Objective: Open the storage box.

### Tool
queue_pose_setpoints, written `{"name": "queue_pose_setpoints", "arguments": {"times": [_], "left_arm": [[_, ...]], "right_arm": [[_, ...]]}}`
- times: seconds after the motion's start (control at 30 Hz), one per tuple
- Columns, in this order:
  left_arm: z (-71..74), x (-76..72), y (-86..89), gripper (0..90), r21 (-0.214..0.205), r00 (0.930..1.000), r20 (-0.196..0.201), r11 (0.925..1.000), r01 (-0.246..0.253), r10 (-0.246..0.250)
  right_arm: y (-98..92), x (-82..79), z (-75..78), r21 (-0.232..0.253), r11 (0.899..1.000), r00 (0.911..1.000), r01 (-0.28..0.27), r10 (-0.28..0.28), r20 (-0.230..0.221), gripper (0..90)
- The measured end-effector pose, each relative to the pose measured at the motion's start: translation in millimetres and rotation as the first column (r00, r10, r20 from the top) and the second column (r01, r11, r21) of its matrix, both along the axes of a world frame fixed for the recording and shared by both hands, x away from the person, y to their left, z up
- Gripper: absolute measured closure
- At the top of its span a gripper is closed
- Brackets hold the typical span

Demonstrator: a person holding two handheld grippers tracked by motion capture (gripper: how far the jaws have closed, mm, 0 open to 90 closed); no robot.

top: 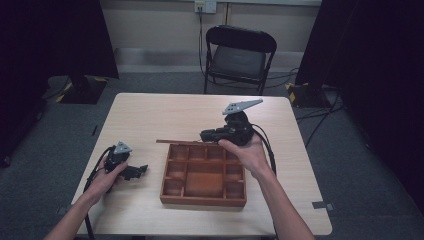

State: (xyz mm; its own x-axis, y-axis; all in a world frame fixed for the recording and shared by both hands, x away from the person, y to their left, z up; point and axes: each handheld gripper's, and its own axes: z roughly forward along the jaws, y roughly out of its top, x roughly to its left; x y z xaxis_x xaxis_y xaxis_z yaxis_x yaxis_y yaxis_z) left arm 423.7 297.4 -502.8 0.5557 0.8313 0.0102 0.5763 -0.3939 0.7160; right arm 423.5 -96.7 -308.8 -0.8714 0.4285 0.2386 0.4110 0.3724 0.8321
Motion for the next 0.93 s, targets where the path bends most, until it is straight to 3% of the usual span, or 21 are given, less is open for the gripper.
{"name": "queue_pose_setpoints", "arguments": {"times": [0.93], "left_arm": [[0.3, 0.1, 0.3, 1.8, 0.003, 1.0000, -0.002, 1.0000, 0.002, -0.002]], "right_arm": [[-0.2, -0.2, -0.6, -0.004, 1.000, 1.0000, -0.008, 0.008, 0.004, 82.1]]}}
